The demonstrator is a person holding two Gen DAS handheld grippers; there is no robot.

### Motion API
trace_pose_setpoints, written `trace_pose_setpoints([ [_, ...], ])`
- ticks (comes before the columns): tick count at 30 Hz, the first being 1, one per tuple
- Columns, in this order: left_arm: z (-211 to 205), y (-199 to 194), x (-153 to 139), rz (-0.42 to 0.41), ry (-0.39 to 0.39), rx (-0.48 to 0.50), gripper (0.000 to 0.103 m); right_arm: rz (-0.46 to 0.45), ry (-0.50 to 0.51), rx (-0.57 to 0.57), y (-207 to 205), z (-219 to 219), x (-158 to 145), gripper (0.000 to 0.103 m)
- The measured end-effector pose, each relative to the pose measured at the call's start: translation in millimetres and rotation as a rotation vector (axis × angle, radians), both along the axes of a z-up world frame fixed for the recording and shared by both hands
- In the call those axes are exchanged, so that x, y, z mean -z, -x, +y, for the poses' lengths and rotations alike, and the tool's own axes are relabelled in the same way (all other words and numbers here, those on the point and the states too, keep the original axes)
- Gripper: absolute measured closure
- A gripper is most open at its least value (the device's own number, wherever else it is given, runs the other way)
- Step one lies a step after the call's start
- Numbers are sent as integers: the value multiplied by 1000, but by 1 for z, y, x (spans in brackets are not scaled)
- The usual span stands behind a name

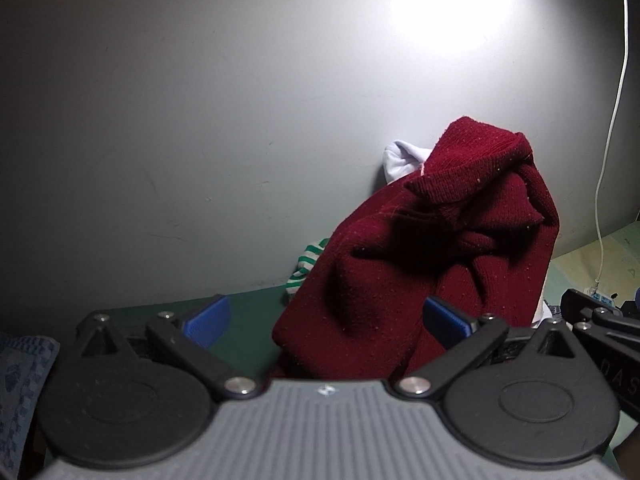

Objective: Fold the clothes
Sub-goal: 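Close both grippers on the red sweater at the top of the pile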

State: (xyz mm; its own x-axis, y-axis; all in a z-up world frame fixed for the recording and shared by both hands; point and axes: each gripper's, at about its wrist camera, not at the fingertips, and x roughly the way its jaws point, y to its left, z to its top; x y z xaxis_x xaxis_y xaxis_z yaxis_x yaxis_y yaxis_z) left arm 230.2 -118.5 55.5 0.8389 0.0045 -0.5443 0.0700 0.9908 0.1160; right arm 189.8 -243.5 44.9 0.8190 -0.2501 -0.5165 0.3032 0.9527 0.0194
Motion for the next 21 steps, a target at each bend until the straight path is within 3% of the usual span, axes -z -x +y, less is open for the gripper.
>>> trace_pose_setpoints([
  [13,19,40,-14,-27,5,59,1,-32,4,-4,37,25,-19,39],
  [21,-6,-1,10,-31,-15,213,1,-57,30,9,-8,-13,-3,43],
])
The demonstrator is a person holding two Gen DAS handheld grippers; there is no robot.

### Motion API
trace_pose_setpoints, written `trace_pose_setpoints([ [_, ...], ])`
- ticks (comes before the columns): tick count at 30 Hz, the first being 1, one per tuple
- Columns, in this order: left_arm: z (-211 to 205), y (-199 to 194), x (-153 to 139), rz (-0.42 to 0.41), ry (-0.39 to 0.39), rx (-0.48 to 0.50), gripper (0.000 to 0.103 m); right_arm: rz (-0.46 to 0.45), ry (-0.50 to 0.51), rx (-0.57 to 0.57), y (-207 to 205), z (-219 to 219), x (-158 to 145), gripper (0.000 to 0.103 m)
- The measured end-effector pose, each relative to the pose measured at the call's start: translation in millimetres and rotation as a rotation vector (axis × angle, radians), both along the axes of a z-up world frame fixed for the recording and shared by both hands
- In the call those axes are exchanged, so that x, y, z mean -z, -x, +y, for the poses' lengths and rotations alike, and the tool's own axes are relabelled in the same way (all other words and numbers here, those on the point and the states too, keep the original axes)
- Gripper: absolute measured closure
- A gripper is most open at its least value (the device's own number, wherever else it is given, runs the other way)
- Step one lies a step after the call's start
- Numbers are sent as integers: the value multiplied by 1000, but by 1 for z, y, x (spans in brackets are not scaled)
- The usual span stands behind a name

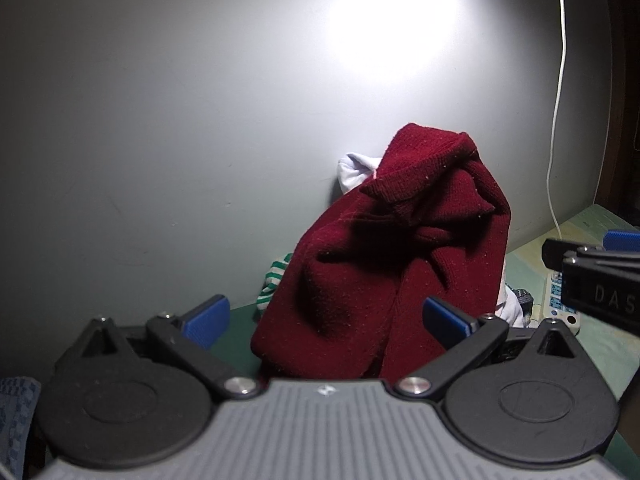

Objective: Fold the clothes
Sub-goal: 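Close both grippers on the red sweater at the top of the pile, then lift the red sweater off the pile with both grippers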

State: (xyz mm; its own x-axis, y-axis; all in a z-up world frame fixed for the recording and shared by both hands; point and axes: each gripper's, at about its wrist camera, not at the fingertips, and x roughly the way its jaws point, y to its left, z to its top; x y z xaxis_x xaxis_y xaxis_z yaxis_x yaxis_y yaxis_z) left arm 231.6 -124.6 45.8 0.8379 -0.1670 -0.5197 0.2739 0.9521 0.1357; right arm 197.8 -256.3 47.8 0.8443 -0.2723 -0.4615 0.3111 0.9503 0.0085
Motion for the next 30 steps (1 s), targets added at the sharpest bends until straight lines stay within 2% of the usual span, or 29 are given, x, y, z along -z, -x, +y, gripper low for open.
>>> trace_pose_setpoints([
  [5,-22,-46,17,48,11,60,1,-2,3,30,-53,-40,14,43],
  [8,-36,-68,20,49,19,83,1,-13,-15,15,-82,-57,19,43],
  [14,-59,-97,17,29,33,140,1,17,-1,-114,-130,-66,31,42],
  [16,-62,-102,15,22,49,151,2,20,28,-124,-139,-65,36,42],
  [18,-64,-108,16,26,60,161,12,21,25,-113,-147,-70,41,43],
  [19,-65,-110,17,36,63,169,16,28,-2,-107,-151,-76,44,57],
  [20,-65,-112,18,40,68,172,22,35,-30,-101,-156,-82,46,91],
  [22,-64,-114,19,37,78,169,34,32,-135,-91,-158,-97,51,94],
  [24,-62,-112,18,34,94,160,51,-4,-176,-93,-152,-102,52,94],
  [25,-59,-111,17,39,104,160,54,-15,-155,-96,-148,-100,51,94],
  [26,-57,-110,16,43,115,159,62,-23,-128,-99,-144,-96,50,94],
  [27,-55,-108,14,45,123,155,74,-33,-102,-101,-139,-91,48,94],
  [29,-50,-102,10,42,132,143,86,-64,-88,-105,-124,-83,39,94],
  [30,-48,-96,6,28,132,134,88,-80,-83,-107,-117,-80,34,94],
])
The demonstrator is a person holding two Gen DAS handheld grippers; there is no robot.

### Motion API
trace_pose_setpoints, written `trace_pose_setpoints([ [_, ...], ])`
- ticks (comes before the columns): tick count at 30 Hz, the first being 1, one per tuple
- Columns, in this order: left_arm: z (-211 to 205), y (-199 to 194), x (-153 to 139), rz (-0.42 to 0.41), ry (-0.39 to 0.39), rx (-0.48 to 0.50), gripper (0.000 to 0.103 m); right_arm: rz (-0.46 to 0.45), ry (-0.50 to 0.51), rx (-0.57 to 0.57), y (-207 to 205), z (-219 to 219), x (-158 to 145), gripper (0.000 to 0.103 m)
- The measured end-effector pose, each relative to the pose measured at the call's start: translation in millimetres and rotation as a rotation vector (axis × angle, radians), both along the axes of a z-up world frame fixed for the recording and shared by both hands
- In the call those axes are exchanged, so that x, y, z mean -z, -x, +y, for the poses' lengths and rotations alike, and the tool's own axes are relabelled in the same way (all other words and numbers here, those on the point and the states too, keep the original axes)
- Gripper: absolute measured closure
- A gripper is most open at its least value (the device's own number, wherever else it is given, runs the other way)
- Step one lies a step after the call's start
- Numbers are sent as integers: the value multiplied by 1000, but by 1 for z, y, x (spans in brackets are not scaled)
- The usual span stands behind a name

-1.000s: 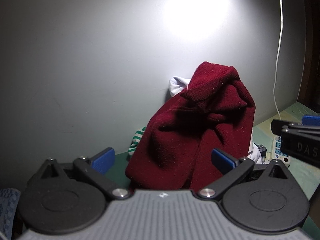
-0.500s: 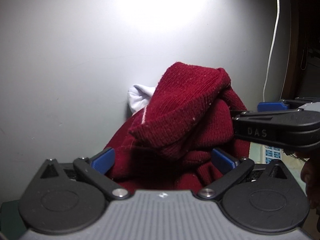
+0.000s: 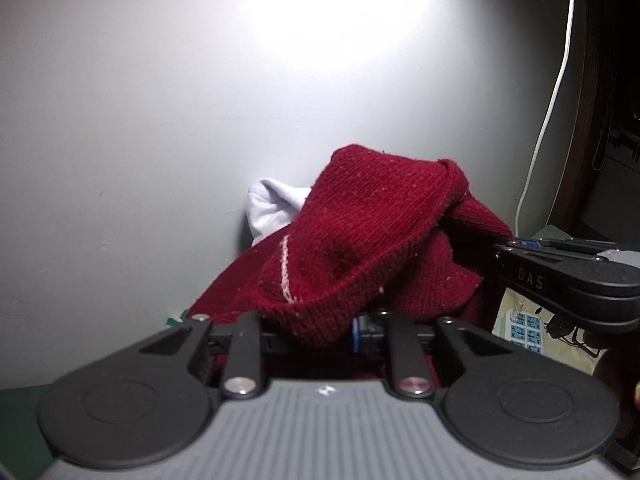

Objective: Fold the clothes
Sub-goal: 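Lift the red sweater off the pile with both grippers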

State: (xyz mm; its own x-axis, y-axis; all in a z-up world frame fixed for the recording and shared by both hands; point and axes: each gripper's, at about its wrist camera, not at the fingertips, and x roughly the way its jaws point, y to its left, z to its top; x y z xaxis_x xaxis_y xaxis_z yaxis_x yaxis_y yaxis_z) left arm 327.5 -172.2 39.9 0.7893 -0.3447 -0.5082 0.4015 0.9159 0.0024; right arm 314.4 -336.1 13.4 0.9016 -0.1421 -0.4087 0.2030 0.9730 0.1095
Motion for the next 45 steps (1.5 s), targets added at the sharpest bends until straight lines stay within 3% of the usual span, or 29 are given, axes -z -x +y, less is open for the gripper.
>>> trace_pose_setpoints([
  [8,50,77,-48,-160,24,-120,88,-118,-34,-34,85,22,-48,95],
  [16,128,192,-101,-325,52,-245,89,-202,-95,-114,183,55,-80,95],
  [20,164,241,-112,-297,80,-230,89,-230,-115,-170,233,77,-87,95],
  [23,177,277,-96,-272,23,-219,81,-236,-107,-210,266,102,-87,95],
  [26,193,300,-56,-215,-15,-217,51,-211,-47,-189,291,122,-74,95],
  [27,200,303,-41,-187,-22,-220,45,-188,-18,-165,297,125,-64,95],
  [32,227,330,23,-32,-47,-192,41,67,148,5,322,121,8,91],
  [34,238,343,45,18,-55,-169,36,175,208,71,335,119,39,78],
  [36,231,343,58,47,-70,-147,32,259,231,119,341,112,62,75],
  [40,215,348,72,44,-113,-95,20,286,250,145,365,128,77,64],
  [42,206,347,72,34,-118,-60,18,267,244,112,358,139,71,59],
  [45,190,338,65,15,-115,-5,18,236,262,-10,354,165,73,41],
])
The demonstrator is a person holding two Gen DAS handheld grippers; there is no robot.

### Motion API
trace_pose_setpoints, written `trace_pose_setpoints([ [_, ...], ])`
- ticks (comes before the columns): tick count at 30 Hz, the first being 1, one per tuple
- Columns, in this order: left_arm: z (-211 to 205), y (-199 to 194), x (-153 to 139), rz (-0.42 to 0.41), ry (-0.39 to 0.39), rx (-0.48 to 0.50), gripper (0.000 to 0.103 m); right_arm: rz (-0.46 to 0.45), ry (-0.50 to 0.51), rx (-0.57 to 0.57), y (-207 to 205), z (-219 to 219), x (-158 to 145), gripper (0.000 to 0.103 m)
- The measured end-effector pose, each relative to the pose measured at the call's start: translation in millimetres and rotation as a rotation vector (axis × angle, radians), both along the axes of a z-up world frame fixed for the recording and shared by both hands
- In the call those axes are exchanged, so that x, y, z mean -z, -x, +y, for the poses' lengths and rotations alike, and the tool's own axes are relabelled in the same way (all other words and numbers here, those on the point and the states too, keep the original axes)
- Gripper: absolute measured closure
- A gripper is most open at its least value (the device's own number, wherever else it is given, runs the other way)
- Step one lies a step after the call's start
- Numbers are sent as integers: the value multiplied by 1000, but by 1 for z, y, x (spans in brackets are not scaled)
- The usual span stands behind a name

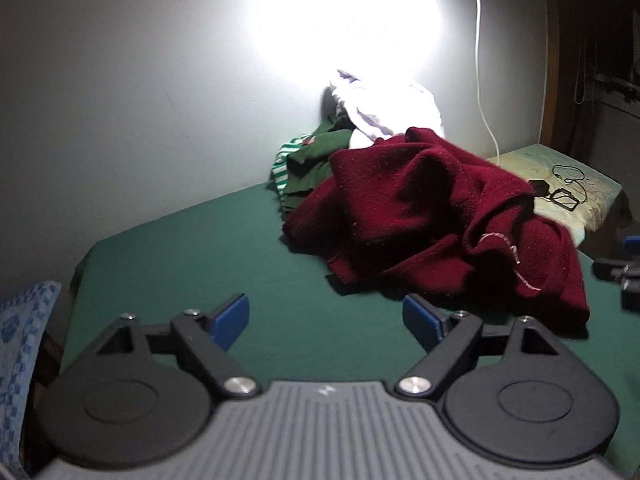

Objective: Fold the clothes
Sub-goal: 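Lift the red sweater off the pile with both grippers, then pull the red sweater onto the open green table with both grippers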

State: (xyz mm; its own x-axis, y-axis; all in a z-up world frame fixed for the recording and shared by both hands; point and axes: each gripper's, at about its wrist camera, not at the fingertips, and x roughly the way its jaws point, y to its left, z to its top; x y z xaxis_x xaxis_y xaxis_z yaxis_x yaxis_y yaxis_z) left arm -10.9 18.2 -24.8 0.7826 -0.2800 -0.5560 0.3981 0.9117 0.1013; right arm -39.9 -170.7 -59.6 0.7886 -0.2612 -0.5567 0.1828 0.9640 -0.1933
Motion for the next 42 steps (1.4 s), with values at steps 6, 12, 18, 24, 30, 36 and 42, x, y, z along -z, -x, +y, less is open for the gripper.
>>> trace_pose_setpoints([
  [6,-25,-22,-17,-10,20,61,17,4,205,-78,-15,31,43,38],
  [12,-66,-34,-22,-64,-55,104,11,88,127,-5,-45,-19,69,57],
  [18,-117,-31,1,-164,-259,231,12,5,-65,6,-35,-81,39,94],
  [24,-175,-28,26,-339,-524,458,11,-120,-69,-5,-15,-116,-8,94],
  [30,-208,-37,72,-389,-770,637,11,-176,-125,29,-5,-138,-25,95],
  [36,-234,-44,96,-411,-849,683,11,-230,-134,33,1,-148,-40,95],
  [42,-248,-60,108,-419,-873,659,41,-225,-143,47,-2,-154,-38,95],
])
